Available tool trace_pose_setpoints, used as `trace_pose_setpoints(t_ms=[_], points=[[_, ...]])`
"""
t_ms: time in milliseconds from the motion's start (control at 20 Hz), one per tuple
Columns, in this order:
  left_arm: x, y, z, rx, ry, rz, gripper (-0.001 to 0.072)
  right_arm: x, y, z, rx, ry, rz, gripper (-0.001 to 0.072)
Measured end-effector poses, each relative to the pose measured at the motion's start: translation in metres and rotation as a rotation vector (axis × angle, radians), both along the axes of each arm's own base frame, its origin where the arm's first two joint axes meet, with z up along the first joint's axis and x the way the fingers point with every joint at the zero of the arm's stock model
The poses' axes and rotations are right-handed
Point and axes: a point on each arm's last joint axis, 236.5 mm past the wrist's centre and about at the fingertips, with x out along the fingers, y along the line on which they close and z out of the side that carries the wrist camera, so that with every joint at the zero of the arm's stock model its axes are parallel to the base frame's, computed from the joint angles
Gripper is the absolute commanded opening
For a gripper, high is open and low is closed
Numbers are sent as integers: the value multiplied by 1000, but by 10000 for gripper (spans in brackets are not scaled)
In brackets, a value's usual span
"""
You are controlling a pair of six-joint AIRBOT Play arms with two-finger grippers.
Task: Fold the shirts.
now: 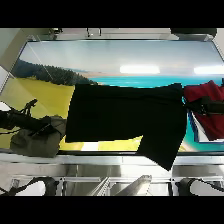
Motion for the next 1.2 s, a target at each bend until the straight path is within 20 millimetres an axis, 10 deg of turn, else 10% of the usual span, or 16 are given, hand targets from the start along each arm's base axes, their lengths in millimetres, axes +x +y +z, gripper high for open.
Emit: trace_pose_setpoints(t_ms=[50,200,500,750,1200], points=[[0,3,0,11,-3,-3,96,0,0,0,0,0,0,156],[0,5,6,14,-1,-30,712,0,0,0,-1,0,-2,156],[10,-7,29,38,-24,-158,605,1,-1,0,-3,-1,-4,156],[-9,1,-2,131,20,-209,606,1,-1,-1,-4,-2,-5,156],[-22,118,-7,211,6,158,606,1,-1,-1,-5,-2,-4,156]])
